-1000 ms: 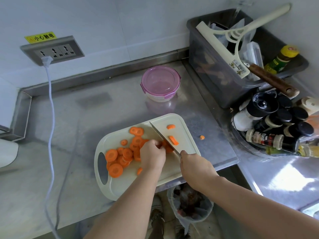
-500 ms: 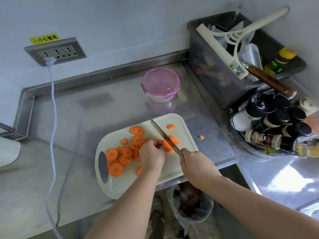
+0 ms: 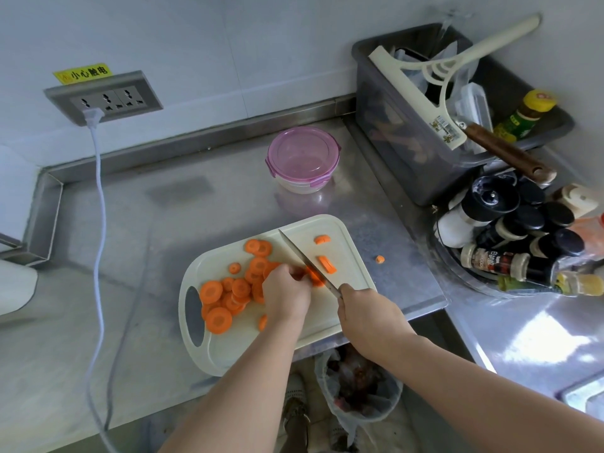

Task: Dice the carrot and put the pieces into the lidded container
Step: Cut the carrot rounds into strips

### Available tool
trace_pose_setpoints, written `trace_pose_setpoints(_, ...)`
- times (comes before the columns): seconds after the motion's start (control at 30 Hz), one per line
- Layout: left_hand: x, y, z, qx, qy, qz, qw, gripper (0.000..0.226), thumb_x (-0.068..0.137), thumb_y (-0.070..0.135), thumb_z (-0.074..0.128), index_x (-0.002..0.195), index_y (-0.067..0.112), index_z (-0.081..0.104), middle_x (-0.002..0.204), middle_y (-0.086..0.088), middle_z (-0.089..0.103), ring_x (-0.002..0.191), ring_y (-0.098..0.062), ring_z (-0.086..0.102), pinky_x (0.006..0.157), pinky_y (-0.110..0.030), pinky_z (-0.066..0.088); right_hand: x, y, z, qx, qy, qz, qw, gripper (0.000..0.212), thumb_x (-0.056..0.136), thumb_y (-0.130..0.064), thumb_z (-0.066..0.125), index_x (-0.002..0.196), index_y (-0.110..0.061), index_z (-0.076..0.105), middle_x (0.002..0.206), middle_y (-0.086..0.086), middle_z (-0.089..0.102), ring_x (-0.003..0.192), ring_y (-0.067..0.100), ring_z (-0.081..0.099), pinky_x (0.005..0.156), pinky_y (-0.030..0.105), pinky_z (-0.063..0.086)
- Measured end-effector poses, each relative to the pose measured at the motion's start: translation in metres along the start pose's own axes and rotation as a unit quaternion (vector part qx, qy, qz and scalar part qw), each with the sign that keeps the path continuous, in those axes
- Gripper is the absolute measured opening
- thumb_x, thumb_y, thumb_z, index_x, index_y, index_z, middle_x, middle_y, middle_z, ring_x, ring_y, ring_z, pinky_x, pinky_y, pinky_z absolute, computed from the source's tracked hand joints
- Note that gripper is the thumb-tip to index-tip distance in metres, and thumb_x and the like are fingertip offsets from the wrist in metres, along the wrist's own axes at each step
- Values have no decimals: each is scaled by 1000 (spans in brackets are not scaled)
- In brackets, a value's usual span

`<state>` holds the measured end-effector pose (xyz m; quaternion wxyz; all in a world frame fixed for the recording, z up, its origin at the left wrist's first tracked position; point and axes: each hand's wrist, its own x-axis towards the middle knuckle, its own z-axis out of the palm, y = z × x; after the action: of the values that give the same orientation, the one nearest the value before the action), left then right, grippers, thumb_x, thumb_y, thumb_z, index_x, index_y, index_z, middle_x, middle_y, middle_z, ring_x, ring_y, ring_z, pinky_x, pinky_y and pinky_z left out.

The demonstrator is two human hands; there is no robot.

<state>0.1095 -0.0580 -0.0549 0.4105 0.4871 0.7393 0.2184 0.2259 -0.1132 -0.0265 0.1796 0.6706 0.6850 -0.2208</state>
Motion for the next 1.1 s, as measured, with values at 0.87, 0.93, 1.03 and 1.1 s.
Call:
trace_pose_setpoints(0.87, -5, 6, -7, -11, -23, -16, 1000, 3, 85, 17, 66, 86, 15, 68, 88, -4, 71, 91, -21, 66, 76, -25, 45, 3, 6, 3, 209, 50, 30, 976, 29, 104, -28, 27, 113, -15, 51, 84, 4, 59, 75, 26, 62, 65, 38, 52)
trace_pose_setpoints(0.93, -6, 5, -6, -9, -28, -18, 999, 4, 81, 18, 68, 79, 15, 66, 83, -6, 72, 86, -24, 66, 77, -31, 49, 0, 5, 2, 195, 47, 24, 979, 29, 103, -28, 27, 115, -15, 51, 86, 6, 61, 76, 27, 63, 65, 38, 53)
trace_pose_setpoints(1.03, -6, 6, -6, -10, -29, -26, 999, 5, 79, 17, 70, 78, 17, 65, 85, -10, 72, 87, -26, 66, 82, -37, 52, -2, 2, 4, 166, 38, 20, 985, 28, 103, -27, 28, 117, -16, 50, 87, 5, 62, 75, 26, 64, 66, 38, 55)
trace_pose_setpoints(1.1, -6, 6, -6, -17, -29, -25, 999, 7, 79, 16, 70, 77, 19, 64, 85, -9, 72, 87, -26, 66, 85, -40, 52, -1, 2, 5, 152, 36, 22, 987, 26, 103, -26, 32, 119, -17, 49, 87, 3, 62, 74, 24, 65, 67, 39, 58)
